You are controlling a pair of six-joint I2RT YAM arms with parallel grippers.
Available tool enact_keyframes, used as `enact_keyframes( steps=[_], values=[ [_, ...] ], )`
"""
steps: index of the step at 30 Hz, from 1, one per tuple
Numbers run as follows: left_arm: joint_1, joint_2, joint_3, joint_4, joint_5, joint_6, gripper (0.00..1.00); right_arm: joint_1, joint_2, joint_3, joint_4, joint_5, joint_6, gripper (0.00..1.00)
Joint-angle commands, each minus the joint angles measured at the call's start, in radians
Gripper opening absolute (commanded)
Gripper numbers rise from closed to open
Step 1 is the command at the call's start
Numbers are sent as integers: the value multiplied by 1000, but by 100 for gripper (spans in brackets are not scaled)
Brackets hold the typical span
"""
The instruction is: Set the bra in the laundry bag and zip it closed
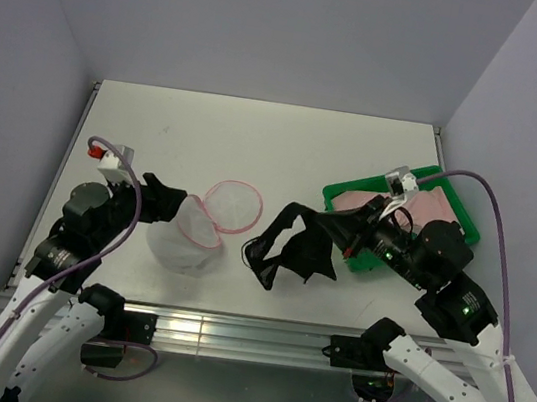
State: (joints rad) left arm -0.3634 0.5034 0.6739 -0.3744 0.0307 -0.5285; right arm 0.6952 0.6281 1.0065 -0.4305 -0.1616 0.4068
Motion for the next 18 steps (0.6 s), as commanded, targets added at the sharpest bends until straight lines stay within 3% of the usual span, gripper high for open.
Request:
enact_keyframes(
  steps=[1,6,10,11,13,14,15,18],
  values=[
    [4,41,41,40,61,38,79,7,-7,-34,-37,-254,20,0],
    [4,81,59,74,152,32,75,0,143,-103,2,-124,11,0],
    [1,168,98,71,242,12,74,-75,460,-16,24,20,-37,0],
    [-3,182,98,75,258,1,74,-133,502,10,42,48,-28,14],
    [-23,222,95,92,284,-24,74,-196,580,21,129,13,13,32],
    [-35,234,95,98,291,-30,75,-229,588,18,189,1,23,49],
    [-49,245,95,104,290,-34,75,-230,591,23,194,10,27,56],
    [-123,299,90,135,239,-57,77,-229,549,6,199,53,18,63]
  ],
)
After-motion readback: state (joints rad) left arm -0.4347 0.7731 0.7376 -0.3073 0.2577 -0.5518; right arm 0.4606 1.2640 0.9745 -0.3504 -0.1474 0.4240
